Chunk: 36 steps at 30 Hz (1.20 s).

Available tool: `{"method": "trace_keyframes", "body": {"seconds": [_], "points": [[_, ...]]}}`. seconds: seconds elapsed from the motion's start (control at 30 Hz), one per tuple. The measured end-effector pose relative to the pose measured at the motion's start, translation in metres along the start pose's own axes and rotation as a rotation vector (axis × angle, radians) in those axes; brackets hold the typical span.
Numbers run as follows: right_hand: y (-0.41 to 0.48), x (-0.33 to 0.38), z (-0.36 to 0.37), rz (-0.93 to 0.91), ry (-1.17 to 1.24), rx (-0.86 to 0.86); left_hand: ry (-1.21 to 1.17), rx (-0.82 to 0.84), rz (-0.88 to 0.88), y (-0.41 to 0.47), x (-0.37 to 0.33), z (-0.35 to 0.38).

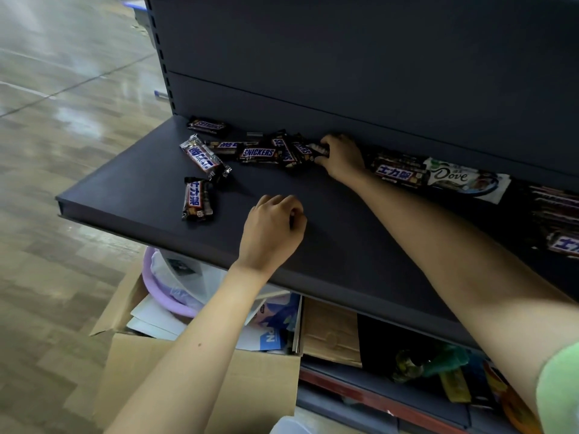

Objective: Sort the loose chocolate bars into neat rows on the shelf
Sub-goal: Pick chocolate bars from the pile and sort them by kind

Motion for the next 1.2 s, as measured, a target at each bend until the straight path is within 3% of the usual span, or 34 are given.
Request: {"method": "trace_keyframes", "body": {"seconds": [0.17,0.3,0.43,0.57,0.83,0.9,1.07,1.2], "points": [[-0.003,0.003,-0.01,-0.006,0.114,-0.056,-0.014,0.019,-0.017,0.001,0.002,0.001],[-0.021,0.005,-0.024,0.009,0.42,-0.083,-0.02,0.018,-0.024,0.001,0.001,0.0],[-0.052,0.01,-0.026,0.081,0.855,0.045,-0.026,0.02,-0.023,0.002,0.002,-0.001],[-0.081,0.013,-0.026,0.113,1.1,0.142,-0.021,0.016,-0.021,0.003,0.002,-0.001],[-0.12,0.005,-0.033,0.14,1.171,0.204,-0.028,0.04,-0.047,0.002,0.006,-0.001],[-0.128,0.001,-0.033,0.21,1.272,0.233,-0.031,0.051,-0.056,0.002,0.007,0.0],[-0.154,-0.004,-0.022,0.58,1.814,0.317,-0.022,0.062,-0.065,-0.001,0.004,0.0],[-0.165,-0.003,-0.025,0.551,1.728,0.38,-0.008,0.077,-0.06,-0.001,0.004,0.0]]}}
Point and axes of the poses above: each hand's wrist, its own y-axis towards the middle knuckle, its own z-axis out of the palm, x = y × z, the point moved 6 cm from there along y, towards the middle knuckle, and after that the axes turned 9 degrees about y, right-handed, at the moved point
